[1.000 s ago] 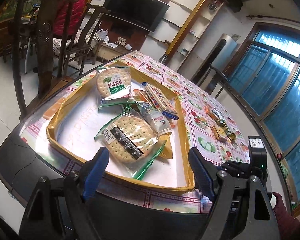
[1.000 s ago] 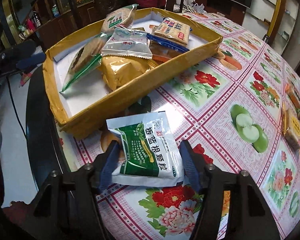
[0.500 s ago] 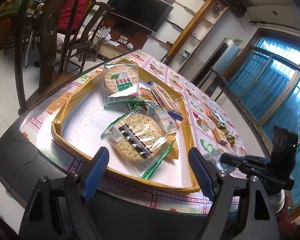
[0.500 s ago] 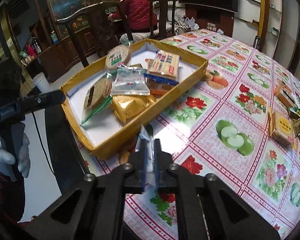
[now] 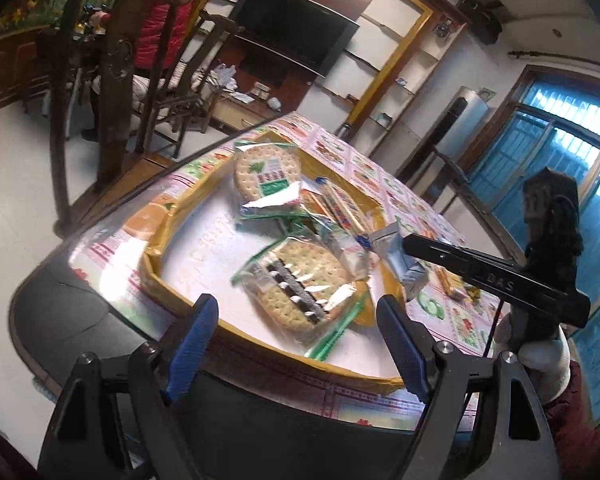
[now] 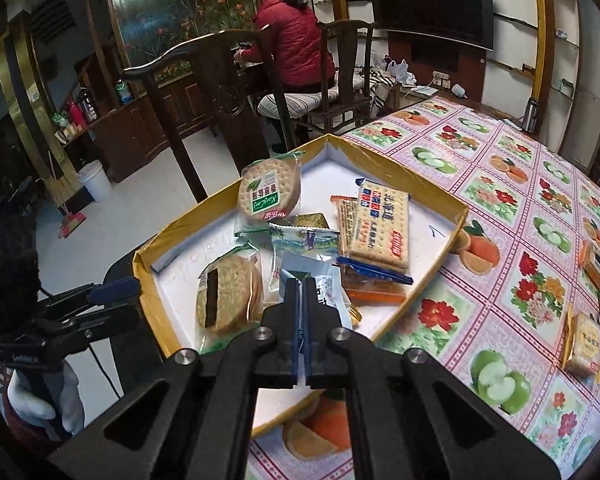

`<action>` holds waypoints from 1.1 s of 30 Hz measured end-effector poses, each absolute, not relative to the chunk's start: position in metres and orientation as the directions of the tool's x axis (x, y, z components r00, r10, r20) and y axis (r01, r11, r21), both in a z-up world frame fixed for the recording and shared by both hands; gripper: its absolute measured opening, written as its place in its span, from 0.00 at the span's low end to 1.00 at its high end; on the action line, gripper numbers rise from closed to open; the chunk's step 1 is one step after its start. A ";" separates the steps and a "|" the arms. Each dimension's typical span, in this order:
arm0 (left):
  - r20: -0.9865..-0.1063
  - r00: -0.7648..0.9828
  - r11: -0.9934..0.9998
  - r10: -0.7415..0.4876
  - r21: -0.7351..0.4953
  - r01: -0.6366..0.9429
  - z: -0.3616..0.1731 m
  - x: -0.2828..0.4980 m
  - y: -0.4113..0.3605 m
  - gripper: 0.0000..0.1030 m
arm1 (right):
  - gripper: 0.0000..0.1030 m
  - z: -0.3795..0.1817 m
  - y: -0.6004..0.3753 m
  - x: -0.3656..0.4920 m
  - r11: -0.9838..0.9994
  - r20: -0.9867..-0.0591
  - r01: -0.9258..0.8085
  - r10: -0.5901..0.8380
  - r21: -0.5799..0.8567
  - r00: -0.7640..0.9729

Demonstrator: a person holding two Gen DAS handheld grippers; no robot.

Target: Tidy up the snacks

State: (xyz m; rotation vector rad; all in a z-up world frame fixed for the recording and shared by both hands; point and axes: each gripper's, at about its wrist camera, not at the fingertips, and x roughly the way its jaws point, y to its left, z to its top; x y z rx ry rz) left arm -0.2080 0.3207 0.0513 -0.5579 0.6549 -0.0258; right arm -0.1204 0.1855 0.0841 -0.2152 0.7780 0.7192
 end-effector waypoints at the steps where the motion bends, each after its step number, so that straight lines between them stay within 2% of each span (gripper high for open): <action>1: -0.586 0.793 0.858 -0.168 -0.483 -0.176 0.053 -0.208 0.322 0.80 | 0.03 0.081 0.192 -0.116 0.741 -0.711 -0.666 0.513 0.085 0.481; 4: -0.653 0.754 0.872 -0.069 -0.407 -0.272 0.055 -0.204 0.327 0.81 | 0.04 0.076 0.203 -0.108 0.728 -0.715 -0.672 0.543 0.138 0.441; 6: -0.647 0.760 0.867 -0.063 -0.412 -0.279 0.053 -0.207 0.332 0.81 | 0.09 0.079 0.198 -0.107 0.721 -0.693 -0.662 0.585 0.206 0.421; 9: -0.593 0.796 0.856 -0.122 -0.469 -0.219 0.053 -0.212 0.333 0.81 | 0.27 0.086 0.183 -0.111 0.723 -0.664 -0.648 0.608 0.239 0.434; 11: -0.606 0.786 0.877 -0.126 -0.438 -0.197 0.054 -0.209 0.323 0.81 | 0.43 0.092 0.170 -0.116 0.739 -0.651 -0.637 0.597 0.220 0.469; 14: -0.622 0.770 0.901 -0.140 -0.402 -0.161 0.060 -0.204 0.306 0.81 | 0.46 0.098 0.138 -0.121 0.766 -0.631 -0.606 0.582 0.215 0.513; 17: -0.618 0.755 0.904 -0.217 -0.420 -0.084 0.065 -0.197 0.287 0.81 | 0.46 0.103 0.095 -0.123 0.806 -0.622 -0.555 0.545 0.205 0.563; 21: -0.618 0.728 0.907 -0.297 -0.420 0.014 0.074 -0.185 0.253 0.81 | 0.47 0.108 0.024 -0.125 0.885 -0.621 -0.445 0.428 0.138 0.657; 23: -0.624 0.705 0.907 -0.336 -0.418 0.063 0.075 -0.178 0.233 0.81 | 0.53 0.107 -0.015 -0.123 0.925 -0.618 -0.362 0.351 0.114 0.703; 26: -0.639 0.668 0.903 -0.382 -0.412 0.122 0.075 -0.167 0.203 0.81 | 0.61 0.104 -0.079 -0.117 0.963 -0.583 -0.211 0.268 0.166 0.767; 30: -0.655 0.635 0.901 -0.409 -0.400 0.168 0.075 -0.160 0.174 0.81 | 0.61 0.092 -0.137 -0.095 0.977 -0.634 -0.062 0.181 0.205 0.752; 33: -0.671 0.617 0.904 -0.410 -0.388 0.179 0.074 -0.157 0.160 0.81 | 0.61 0.081 -0.157 -0.076 0.972 -0.664 -0.032 0.181 0.231 0.725</action>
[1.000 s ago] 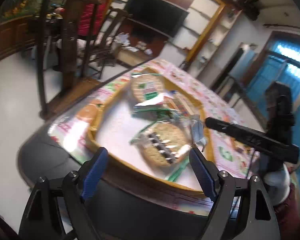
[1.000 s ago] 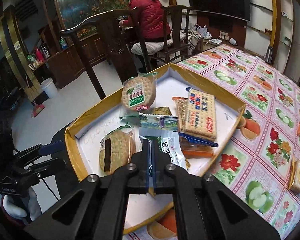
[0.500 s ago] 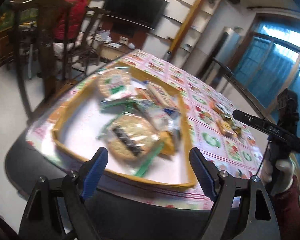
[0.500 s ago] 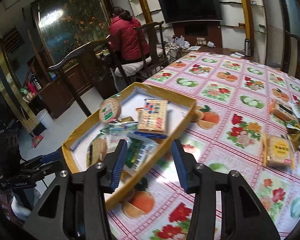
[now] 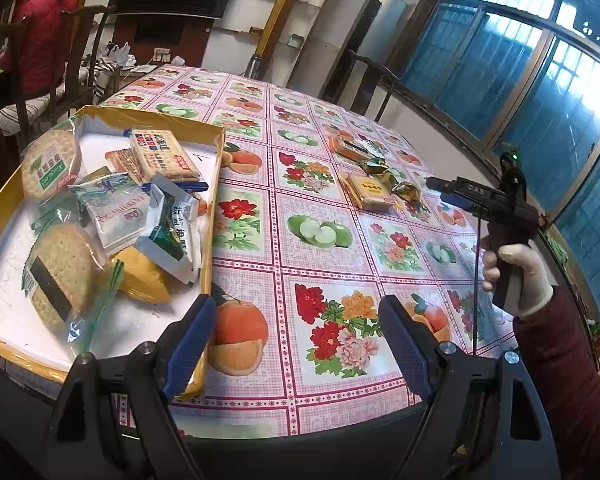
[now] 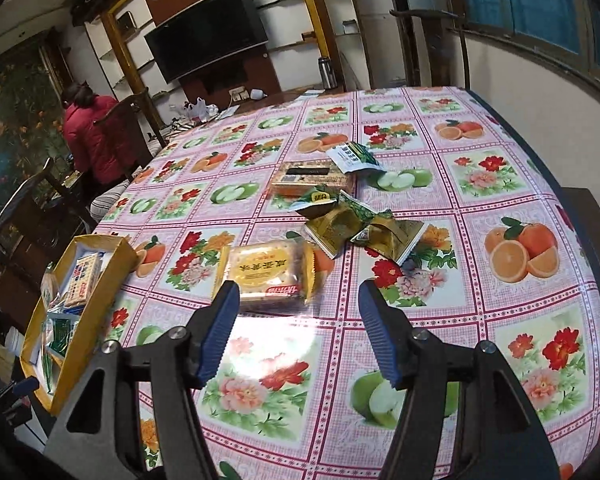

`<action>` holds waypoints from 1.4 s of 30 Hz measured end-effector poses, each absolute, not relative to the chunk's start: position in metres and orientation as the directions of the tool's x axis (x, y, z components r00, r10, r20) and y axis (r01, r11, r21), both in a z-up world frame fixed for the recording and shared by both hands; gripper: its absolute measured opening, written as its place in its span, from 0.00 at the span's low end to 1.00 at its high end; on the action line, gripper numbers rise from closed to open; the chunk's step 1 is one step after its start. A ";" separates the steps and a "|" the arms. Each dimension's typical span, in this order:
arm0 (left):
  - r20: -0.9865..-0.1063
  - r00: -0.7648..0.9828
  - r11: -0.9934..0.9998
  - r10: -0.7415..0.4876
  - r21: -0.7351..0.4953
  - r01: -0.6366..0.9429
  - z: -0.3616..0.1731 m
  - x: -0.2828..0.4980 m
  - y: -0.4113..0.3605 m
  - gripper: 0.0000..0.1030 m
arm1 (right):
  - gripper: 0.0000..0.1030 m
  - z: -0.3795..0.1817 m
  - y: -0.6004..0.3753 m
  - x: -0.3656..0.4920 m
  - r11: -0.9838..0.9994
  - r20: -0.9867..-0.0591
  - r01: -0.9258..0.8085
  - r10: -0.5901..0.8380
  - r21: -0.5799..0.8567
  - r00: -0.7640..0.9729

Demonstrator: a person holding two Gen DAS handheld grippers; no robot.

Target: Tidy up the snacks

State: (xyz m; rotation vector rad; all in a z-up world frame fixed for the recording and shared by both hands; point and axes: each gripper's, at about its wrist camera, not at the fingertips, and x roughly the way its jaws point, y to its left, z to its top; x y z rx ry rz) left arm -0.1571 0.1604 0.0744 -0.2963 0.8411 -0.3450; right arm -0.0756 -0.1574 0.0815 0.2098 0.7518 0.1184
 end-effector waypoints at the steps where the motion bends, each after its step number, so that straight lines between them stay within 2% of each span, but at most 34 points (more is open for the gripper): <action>1: -0.676 0.615 0.907 -0.406 -0.382 0.179 0.075 -0.156 0.157 0.81 | 0.61 0.079 -0.160 -0.067 0.976 -0.669 -0.020 0.163 0.217 0.725; 5: -0.678 0.619 0.911 -0.397 -0.375 0.173 0.077 -0.159 0.155 0.81 | 0.61 0.073 -0.171 -0.029 0.986 -0.665 0.031 0.088 0.166 0.742; 12: -0.675 0.643 0.922 -0.362 -0.359 0.143 0.086 -0.160 0.163 0.81 | 0.61 0.045 -0.166 0.057 0.989 -0.751 0.033 0.086 0.143 0.654; 14: -0.676 0.648 0.926 -0.351 -0.351 0.135 0.088 -0.160 0.166 0.81 | 0.58 0.038 -0.159 0.065 0.988 -0.759 0.016 0.105 0.150 0.643; 16: -0.678 0.647 0.926 -0.349 -0.354 0.129 0.087 -0.158 0.168 0.81 | 0.47 0.035 -0.151 0.067 0.992 -0.770 0.007 0.094 0.127 0.631; 20: -0.682 0.635 0.924 -0.363 -0.352 0.151 0.085 -0.153 0.161 0.81 | 0.43 0.034 -0.140 0.050 0.991 -0.782 -0.060 0.133 0.122 0.608; 25: -0.686 0.619 0.921 -0.382 -0.338 0.194 0.085 -0.145 0.143 0.81 | 0.42 0.032 -0.129 0.007 0.967 -0.805 -0.172 0.251 0.186 0.537; 28: -0.682 0.610 0.913 -0.404 -0.342 0.222 0.086 -0.138 0.132 0.81 | 0.42 0.035 -0.129 -0.021 0.972 -0.814 -0.176 0.228 0.156 0.534; 30: -0.681 0.596 0.904 -0.425 -0.361 0.231 0.084 -0.128 0.125 0.81 | 0.43 0.041 -0.136 -0.036 0.986 -0.792 -0.121 0.166 0.117 0.588; 32: -0.679 0.576 0.887 -0.455 -0.402 0.227 0.081 -0.114 0.120 0.81 | 0.59 0.045 -0.145 -0.046 0.980 -0.749 -0.108 0.199 0.169 0.632; 33: -0.683 0.563 0.881 -0.466 -0.420 0.220 0.079 -0.106 0.117 0.81 | 0.70 0.045 -0.148 -0.049 0.973 -0.731 -0.105 0.224 0.206 0.645; 40: -0.712 0.542 0.892 -0.446 -0.404 0.203 0.076 -0.059 0.084 0.81 | 0.73 0.020 -0.132 -0.042 0.967 -0.745 -0.102 0.245 0.233 0.621; 42: -0.706 0.541 0.888 -0.457 -0.403 0.224 0.078 -0.044 0.075 0.81 | 0.69 0.017 -0.132 -0.041 0.965 -0.734 -0.095 0.249 0.245 0.632</action>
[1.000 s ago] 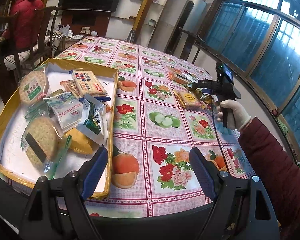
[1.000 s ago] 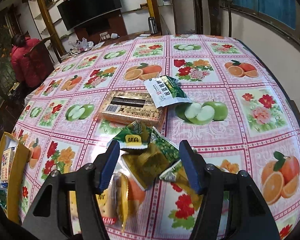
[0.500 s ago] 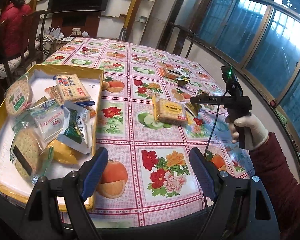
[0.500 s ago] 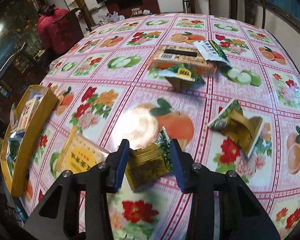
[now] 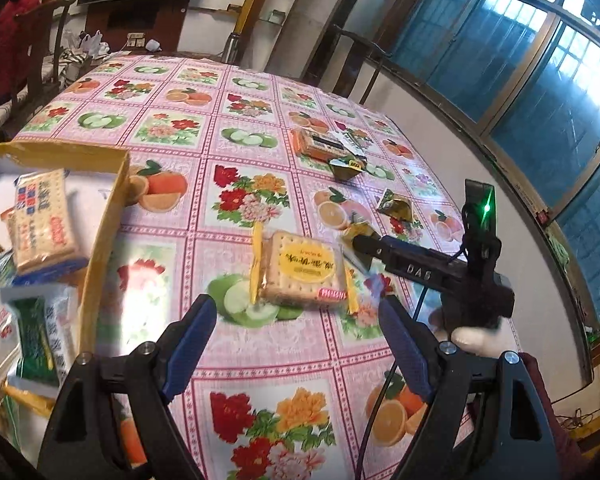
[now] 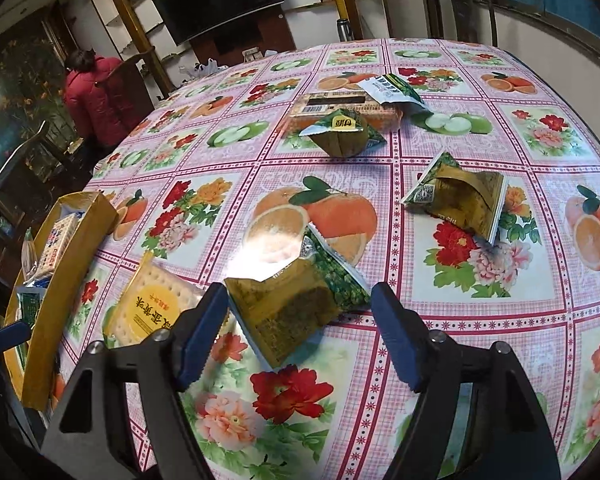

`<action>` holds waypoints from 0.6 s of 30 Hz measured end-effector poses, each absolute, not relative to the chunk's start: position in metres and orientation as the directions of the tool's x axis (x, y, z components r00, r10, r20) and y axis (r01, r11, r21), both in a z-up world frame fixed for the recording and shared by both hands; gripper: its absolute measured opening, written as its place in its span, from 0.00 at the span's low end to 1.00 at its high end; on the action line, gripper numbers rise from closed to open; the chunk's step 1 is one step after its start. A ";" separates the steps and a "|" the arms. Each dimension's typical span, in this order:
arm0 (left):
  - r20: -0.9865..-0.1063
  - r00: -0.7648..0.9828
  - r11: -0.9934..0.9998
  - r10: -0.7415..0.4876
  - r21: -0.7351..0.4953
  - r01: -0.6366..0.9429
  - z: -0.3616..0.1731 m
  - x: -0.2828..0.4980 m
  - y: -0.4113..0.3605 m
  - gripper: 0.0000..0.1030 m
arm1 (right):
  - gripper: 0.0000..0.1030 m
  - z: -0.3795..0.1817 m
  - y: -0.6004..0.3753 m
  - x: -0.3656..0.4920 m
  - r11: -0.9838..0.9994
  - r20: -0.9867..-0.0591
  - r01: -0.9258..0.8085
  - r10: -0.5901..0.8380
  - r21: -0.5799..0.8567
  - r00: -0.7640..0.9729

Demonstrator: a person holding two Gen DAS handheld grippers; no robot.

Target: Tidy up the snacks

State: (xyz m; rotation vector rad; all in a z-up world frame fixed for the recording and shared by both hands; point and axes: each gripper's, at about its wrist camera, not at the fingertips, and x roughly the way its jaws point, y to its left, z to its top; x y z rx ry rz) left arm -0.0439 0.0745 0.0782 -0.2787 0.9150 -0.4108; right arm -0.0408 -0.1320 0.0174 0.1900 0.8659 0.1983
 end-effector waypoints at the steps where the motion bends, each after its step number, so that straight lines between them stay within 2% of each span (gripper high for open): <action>1: -0.703 0.543 0.887 -0.460 -0.395 0.239 0.079 -0.035 0.069 0.81 | 0.53 0.017 -0.131 -0.041 0.968 -0.741 -0.103 0.241 0.228 0.627; 2: -0.702 0.543 0.887 -0.460 -0.384 0.255 0.081 -0.024 0.062 0.81 | 0.39 0.018 -0.129 -0.041 0.968 -0.752 -0.126 0.247 0.216 0.611; 5: -0.718 0.530 0.891 -0.452 -0.338 0.303 0.079 0.008 0.041 0.81 | 0.37 0.018 -0.132 -0.046 0.955 -0.779 -0.167 0.298 0.246 0.551; 8: -0.779 0.466 0.896 -0.420 -0.276 0.346 0.063 0.040 0.014 0.81 | 0.37 0.019 -0.134 -0.053 0.973 -0.807 -0.162 0.226 0.163 0.546; 10: -0.815 0.416 0.895 -0.404 -0.258 0.364 0.048 0.056 0.001 0.81 | 0.37 0.019 -0.142 -0.053 0.972 -0.807 -0.149 0.232 0.180 0.544; 13: -0.852 0.326 0.882 -0.410 -0.280 0.379 0.028 0.071 -0.008 0.81 | 0.37 0.019 -0.153 -0.050 0.968 -0.799 -0.137 0.253 0.212 0.546; 18: -0.858 0.232 0.843 -0.458 -0.337 0.419 0.015 0.055 -0.003 0.81 | 0.37 0.018 -0.169 -0.047 0.946 -0.776 -0.121 0.317 0.302 0.546</action>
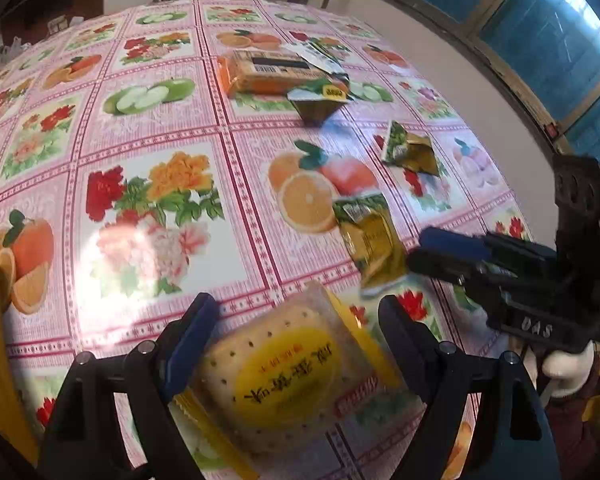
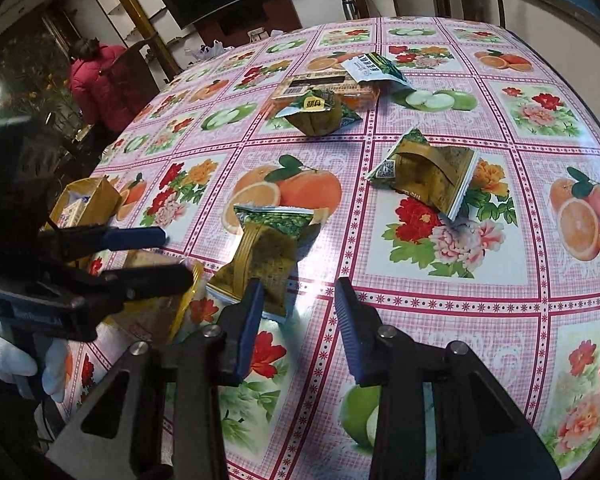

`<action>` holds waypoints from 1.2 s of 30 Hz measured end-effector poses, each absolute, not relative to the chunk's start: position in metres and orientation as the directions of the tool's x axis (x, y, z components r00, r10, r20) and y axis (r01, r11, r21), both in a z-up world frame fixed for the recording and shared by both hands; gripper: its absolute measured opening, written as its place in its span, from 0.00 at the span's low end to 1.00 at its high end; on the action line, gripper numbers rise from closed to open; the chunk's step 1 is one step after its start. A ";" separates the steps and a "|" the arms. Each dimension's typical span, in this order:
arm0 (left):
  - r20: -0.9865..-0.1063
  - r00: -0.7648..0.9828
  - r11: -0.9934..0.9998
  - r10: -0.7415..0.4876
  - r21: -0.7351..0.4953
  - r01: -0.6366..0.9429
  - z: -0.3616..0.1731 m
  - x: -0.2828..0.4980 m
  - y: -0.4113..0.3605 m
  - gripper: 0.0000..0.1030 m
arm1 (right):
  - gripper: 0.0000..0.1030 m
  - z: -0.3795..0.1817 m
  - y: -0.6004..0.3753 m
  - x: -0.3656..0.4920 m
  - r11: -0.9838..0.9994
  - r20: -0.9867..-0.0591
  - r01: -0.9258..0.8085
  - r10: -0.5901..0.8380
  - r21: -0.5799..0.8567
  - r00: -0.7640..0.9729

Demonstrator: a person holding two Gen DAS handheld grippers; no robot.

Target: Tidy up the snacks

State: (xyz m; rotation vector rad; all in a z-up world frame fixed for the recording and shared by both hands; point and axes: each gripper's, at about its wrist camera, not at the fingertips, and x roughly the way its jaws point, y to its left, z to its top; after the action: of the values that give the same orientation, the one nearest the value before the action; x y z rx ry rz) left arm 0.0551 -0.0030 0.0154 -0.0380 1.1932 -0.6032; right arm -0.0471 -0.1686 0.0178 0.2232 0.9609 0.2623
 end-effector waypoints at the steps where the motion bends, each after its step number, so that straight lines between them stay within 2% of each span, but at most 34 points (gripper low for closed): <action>1: -0.858 0.211 0.835 -0.468 -0.351 0.424 0.016 0.048 -0.001 0.81 | 0.37 0.018 -0.171 -0.046 0.940 -0.772 -0.115 0.329 0.320 0.544; 4: -0.854 0.190 0.823 -0.484 -0.370 0.431 0.017 0.022 0.004 0.81 | 0.37 0.017 -0.178 -0.045 0.927 -0.760 -0.092 0.352 0.364 0.547; 6: -0.860 0.236 0.838 -0.452 -0.318 0.443 0.021 0.005 0.003 0.81 | 0.39 0.018 -0.181 -0.044 0.920 -0.753 -0.077 0.361 0.384 0.550; 8: -0.861 0.300 0.845 -0.411 -0.235 0.480 0.027 -0.012 -0.003 0.81 | 0.53 0.018 -0.182 -0.044 0.904 -0.735 -0.073 0.387 0.420 0.556; 10: -0.847 0.353 0.838 -0.396 -0.177 0.517 0.033 -0.024 -0.009 0.81 | 0.60 0.020 -0.182 -0.045 0.898 -0.719 -0.074 0.395 0.434 0.571; 12: -0.847 0.366 0.822 -0.386 -0.136 0.553 0.034 -0.030 -0.017 0.81 | 0.61 0.020 -0.180 -0.045 0.897 -0.711 -0.082 0.398 0.435 0.580; 15: -0.869 0.397 0.825 -0.295 -0.022 0.564 0.025 -0.031 -0.027 0.81 | 0.61 0.018 -0.175 -0.044 0.886 -0.696 -0.096 0.420 0.454 0.582; 18: -0.880 0.382 0.828 -0.283 -0.023 0.561 0.013 -0.026 -0.027 0.82 | 0.61 0.020 -0.164 -0.043 0.888 -0.685 -0.126 0.424 0.441 0.593; 22: -0.852 0.411 0.838 -0.324 -0.057 0.542 0.010 -0.021 -0.025 0.83 | 0.61 0.018 -0.152 -0.040 0.900 -0.697 -0.146 0.414 0.411 0.586; 23: -0.847 0.424 0.847 -0.322 -0.058 0.528 0.010 -0.021 -0.023 0.80 | 0.61 0.017 -0.149 -0.039 0.904 -0.702 -0.147 0.407 0.402 0.584; 24: -0.842 0.436 0.857 -0.317 -0.057 0.513 0.010 -0.019 -0.023 0.69 | 0.61 0.017 -0.146 -0.038 0.909 -0.702 -0.147 0.396 0.389 0.592; 28: -0.840 0.446 0.886 -0.307 -0.082 0.455 0.013 -0.024 -0.013 0.68 | 0.61 0.017 -0.132 -0.037 0.937 -0.715 -0.162 0.343 0.311 0.609; 30: -0.839 0.453 0.899 -0.301 -0.091 0.429 0.015 -0.031 -0.005 0.68 | 0.57 0.017 -0.123 -0.039 0.954 -0.726 -0.172 0.297 0.244 0.620; 31: -0.834 0.453 0.902 -0.314 -0.114 0.416 0.017 -0.035 0.001 0.68 | 0.44 0.017 -0.119 -0.039 0.965 -0.735 -0.166 0.261 0.201 0.626; 32: -0.827 0.456 0.904 -0.329 -0.136 0.404 0.020 -0.039 0.007 0.67 | 0.41 0.017 -0.116 -0.039 0.971 -0.737 -0.166 0.238 0.172 0.632; 36: -0.776 0.502 0.912 -0.382 -0.227 0.342 0.040 -0.062 0.043 0.67 | 0.30 0.018 -0.120 -0.044 0.972 -0.717 -0.158 0.237 0.176 0.656</action>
State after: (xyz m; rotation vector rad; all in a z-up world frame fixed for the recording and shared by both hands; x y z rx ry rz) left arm -0.0617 0.0428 0.0400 -0.0453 0.9490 -0.4375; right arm -0.0438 -0.1201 0.0181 0.1012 0.8259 0.2242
